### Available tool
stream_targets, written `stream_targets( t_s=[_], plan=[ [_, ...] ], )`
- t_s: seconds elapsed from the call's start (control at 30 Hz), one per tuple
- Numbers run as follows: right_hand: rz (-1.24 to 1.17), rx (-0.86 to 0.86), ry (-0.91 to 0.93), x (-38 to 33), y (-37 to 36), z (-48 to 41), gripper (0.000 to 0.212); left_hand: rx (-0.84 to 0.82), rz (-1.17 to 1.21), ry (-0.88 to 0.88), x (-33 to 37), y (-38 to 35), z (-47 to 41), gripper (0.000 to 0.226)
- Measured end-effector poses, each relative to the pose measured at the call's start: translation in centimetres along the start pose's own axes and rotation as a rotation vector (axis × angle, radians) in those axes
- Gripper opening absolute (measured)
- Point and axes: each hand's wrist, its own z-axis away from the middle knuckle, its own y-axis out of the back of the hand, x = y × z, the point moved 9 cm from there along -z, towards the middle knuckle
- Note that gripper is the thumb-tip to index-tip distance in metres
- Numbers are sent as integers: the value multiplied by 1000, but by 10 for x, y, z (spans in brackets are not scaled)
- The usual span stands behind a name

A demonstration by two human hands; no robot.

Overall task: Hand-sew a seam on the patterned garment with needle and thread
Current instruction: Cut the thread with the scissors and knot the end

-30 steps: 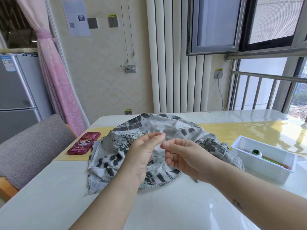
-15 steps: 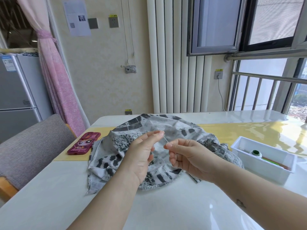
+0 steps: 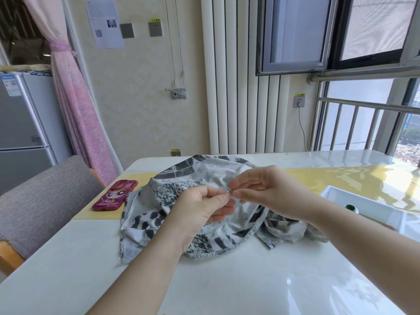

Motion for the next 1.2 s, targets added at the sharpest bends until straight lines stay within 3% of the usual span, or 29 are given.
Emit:
stream_targets(
  t_s=[0.3, 1.03, 1.1, 1.2],
  plan=[
    [-2, -16, 12, 4, -5, -2, 3, -11, -39, 4, -3, -2, 0, 5],
    [-30, 26, -32, 12, -4, 0, 9, -35, -23, 6, -8, -7, -2, 5],
    [-81, 34, -40, 14, -4, 1, 8, -31, -19, 4, -8, -7, -2, 5],
    [-403, 47, -177, 30, -7, 2, 35, 15, 12, -10, -7, -5, -1, 6]
  ],
)
